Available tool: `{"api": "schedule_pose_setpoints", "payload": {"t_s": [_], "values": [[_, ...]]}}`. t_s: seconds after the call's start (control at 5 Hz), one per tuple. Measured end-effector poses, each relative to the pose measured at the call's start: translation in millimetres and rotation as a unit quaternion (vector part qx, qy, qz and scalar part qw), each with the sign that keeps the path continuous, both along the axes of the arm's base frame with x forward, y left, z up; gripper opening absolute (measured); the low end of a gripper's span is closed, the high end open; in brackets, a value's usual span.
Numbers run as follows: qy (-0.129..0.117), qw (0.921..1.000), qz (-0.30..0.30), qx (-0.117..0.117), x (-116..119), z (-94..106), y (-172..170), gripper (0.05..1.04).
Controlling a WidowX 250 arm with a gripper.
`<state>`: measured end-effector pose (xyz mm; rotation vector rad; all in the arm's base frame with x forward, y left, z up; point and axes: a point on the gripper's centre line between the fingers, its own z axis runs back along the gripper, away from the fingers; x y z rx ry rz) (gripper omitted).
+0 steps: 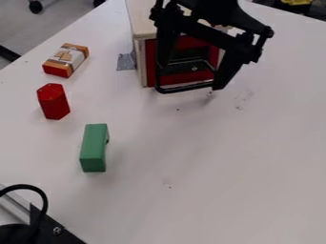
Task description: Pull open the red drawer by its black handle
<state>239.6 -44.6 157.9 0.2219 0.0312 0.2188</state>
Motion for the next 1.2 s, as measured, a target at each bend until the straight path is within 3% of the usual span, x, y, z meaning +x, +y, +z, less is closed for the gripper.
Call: {"api": "schedule_pose_setpoints", "payload": {"t_s": [0.2, 0.8, 1.2], "values": [[0.013, 0.9999, 0.000, 0.003, -1.6, -6.1, 0.3, 0.998], [-0.016, 0.9941, -0.107, 0.004, 25.5, -35.1, 6.7, 0.998], [-0.022, 0.9861, -0.163, 0.023, 53.6, -56.0, 20.1, 0.998]]}}
